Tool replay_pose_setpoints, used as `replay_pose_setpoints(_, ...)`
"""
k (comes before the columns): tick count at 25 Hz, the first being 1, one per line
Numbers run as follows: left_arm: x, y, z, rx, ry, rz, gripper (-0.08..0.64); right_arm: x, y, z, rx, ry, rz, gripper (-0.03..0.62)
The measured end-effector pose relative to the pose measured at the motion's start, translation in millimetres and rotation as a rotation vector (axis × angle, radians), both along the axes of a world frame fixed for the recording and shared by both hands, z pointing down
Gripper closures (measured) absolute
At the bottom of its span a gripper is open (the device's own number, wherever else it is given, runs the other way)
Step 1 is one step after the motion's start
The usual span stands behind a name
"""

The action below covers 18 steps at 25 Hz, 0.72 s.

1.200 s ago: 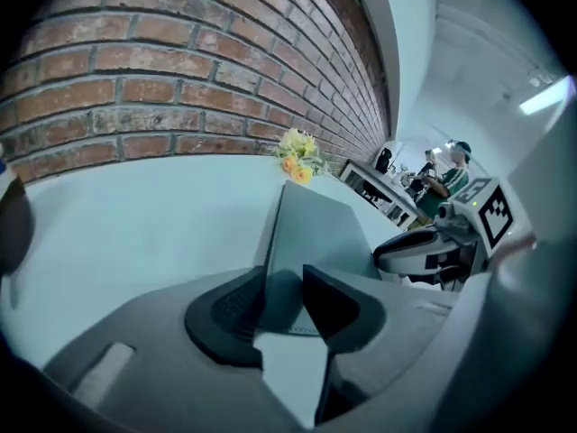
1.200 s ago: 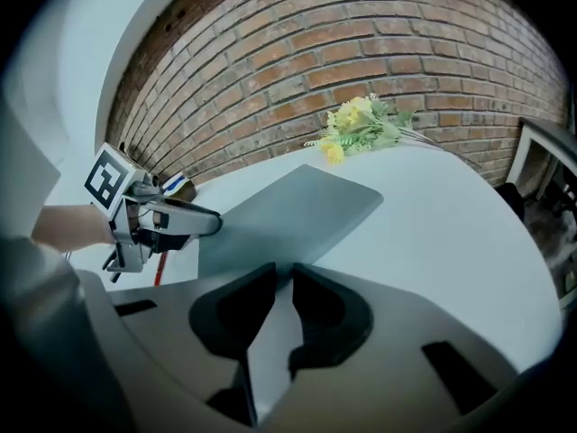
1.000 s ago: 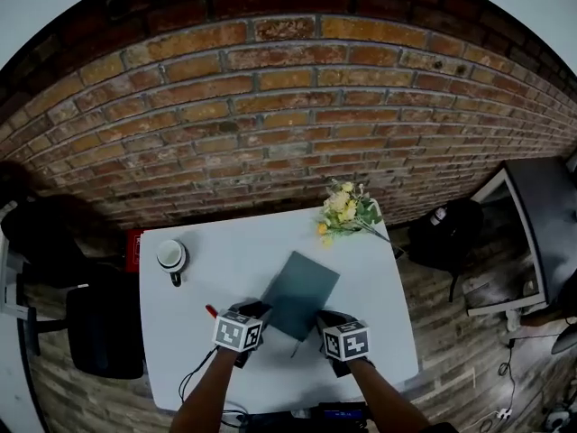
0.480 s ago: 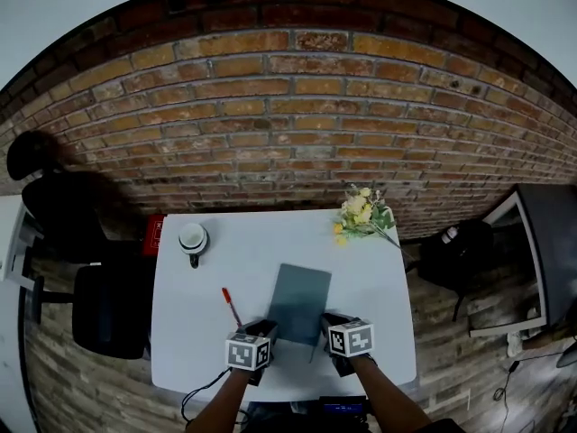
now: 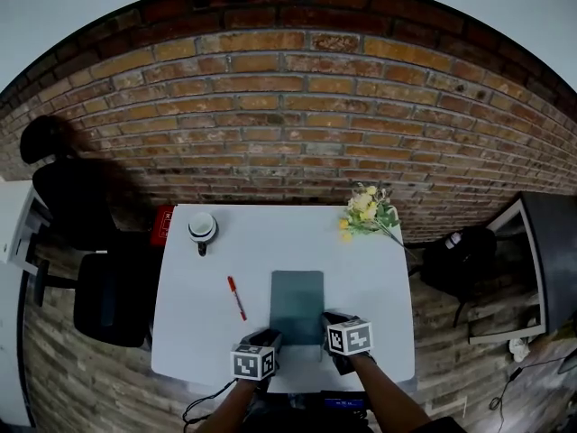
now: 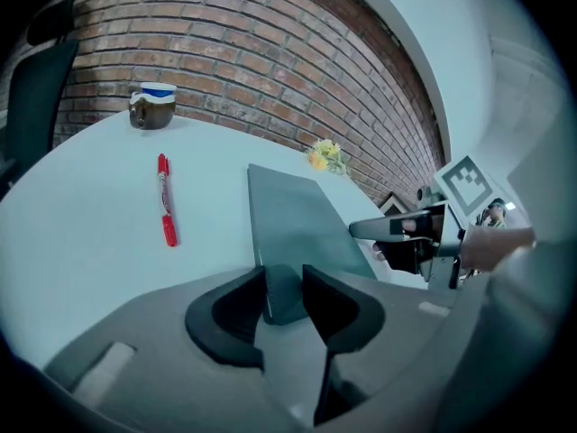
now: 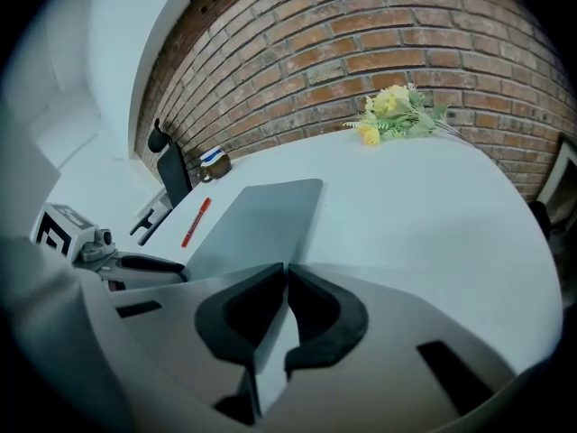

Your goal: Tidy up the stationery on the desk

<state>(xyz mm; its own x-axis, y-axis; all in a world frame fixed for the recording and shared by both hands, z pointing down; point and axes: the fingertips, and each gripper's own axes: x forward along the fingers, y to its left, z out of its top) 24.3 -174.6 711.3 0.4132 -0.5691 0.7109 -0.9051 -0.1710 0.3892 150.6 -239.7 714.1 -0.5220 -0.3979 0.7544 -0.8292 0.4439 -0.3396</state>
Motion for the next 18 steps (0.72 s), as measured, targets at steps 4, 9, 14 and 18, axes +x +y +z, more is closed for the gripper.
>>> replay_pose_setpoints(4, -1, 3, 2, 0.02, 0.019, 0.003, 0.422, -1, 1, 0, 0.013, 0.018, -0.007, 0.578)
replay_pose_setpoints(9, -6, 5, 0, 0.035, 0.045, 0.046, 0.422, -8, 9, -4, -0.016, -0.018, -0.044, 0.466)
replay_pose_setpoints(14, -12, -2, -10, 0.054, 0.053, 0.045, 0.42, -6, 13, -11, -0.009, -0.03, -0.048, 0.448)
replay_pose_setpoints(18, -9, -21, -20, 0.07, 0.028, 0.088, 0.39, -6, 17, -13, -0.012, -0.038, -0.053, 0.423)
